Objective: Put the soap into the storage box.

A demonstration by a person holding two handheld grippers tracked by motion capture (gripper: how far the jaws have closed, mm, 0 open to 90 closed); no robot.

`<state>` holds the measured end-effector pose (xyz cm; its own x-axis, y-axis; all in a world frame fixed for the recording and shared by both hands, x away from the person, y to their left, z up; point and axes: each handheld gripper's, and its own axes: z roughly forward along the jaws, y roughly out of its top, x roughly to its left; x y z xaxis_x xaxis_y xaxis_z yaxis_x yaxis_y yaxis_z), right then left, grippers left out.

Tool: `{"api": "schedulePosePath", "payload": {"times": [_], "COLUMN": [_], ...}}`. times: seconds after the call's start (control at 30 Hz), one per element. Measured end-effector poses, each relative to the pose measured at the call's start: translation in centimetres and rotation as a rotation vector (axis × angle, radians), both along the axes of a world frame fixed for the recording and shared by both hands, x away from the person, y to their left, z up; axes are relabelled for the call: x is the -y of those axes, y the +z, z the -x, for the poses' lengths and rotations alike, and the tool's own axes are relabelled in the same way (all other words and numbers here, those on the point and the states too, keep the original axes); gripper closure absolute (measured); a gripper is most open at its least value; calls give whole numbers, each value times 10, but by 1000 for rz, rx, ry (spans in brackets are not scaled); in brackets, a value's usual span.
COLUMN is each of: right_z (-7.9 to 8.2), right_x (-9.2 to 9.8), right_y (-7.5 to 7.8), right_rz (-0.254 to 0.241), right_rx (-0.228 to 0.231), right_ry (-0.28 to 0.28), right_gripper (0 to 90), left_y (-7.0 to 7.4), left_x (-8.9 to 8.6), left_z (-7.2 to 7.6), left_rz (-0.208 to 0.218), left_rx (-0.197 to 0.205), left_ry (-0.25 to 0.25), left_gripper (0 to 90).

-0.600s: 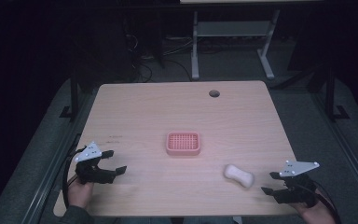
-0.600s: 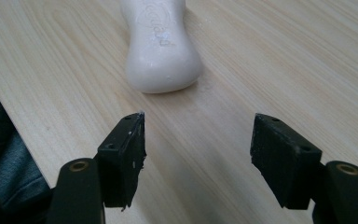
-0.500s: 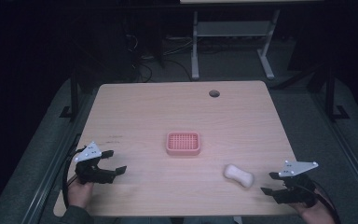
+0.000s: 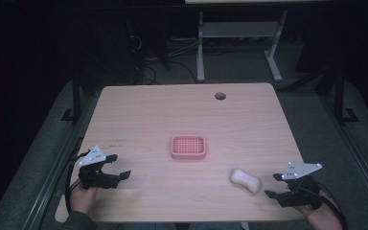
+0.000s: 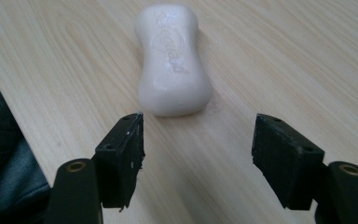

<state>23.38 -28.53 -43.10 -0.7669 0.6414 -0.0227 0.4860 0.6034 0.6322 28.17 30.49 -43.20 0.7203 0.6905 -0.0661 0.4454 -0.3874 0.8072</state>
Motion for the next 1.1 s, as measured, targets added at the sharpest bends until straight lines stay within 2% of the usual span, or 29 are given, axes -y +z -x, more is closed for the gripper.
{"api": "schedulePosePath", "payload": {"times": [0.17,0.47,0.77,1.1], "right_z": [-6,-11,-15,-26], "right_x": [-7,-19,-27,-51], "right_y": [3,9,12,9], "right_rz": [4,29,34,73], "right_rx": [-17,-16,-16,-28], "right_ry": [19,59,72,125], "right_gripper": [312,312,312,311], "left_y": [-1,-1,-1,-1], "left_x": [0,0,1,2], "left_z": [0,-1,-1,-1], "left_rz": [2,-8,-12,-18], "left_rx": [-5,-6,-7,-4], "left_ry": [6,-2,-8,-11], "left_gripper": [140,140,140,140]}}
